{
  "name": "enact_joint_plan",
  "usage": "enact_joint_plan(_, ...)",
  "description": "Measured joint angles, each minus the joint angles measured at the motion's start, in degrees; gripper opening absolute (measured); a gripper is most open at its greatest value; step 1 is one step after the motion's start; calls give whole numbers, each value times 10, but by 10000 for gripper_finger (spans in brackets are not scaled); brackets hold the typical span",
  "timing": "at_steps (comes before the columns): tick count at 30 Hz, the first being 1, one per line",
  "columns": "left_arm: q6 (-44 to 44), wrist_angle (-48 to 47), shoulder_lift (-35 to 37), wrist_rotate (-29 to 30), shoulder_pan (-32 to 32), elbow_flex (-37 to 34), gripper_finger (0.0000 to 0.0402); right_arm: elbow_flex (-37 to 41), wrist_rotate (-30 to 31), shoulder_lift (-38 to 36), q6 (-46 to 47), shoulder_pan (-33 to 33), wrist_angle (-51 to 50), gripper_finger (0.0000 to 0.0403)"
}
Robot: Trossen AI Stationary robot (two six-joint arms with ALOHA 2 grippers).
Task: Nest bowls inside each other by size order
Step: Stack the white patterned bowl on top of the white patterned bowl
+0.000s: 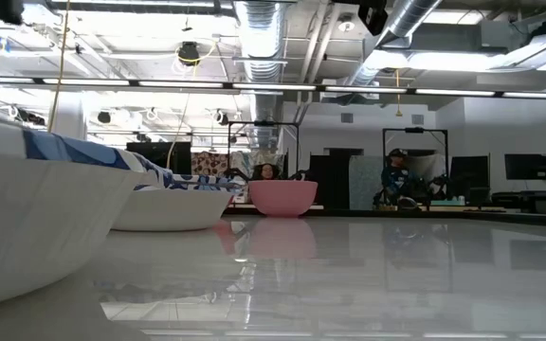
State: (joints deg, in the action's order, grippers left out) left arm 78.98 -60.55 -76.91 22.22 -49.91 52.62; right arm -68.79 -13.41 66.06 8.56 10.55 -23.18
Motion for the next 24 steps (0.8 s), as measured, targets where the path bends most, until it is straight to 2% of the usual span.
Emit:
enact_joint_plan(6, -1, 1, 72, 46, 17, 0, 0, 0, 0, 0, 0, 0, 0, 27)
enact_joint_plan(16, -15, 36, 177, 184, 43, 0, 0, 0, 0, 0, 0, 0, 0, 27)
enact_joint_plan(19, -63, 64, 195, 202, 53, 0, 0, 0, 0, 0, 0, 0, 0, 27)
enact_joint_plan(24, -213, 134, 200, 217, 78, 0, 0, 0, 0, 0, 0, 0, 0, 27)
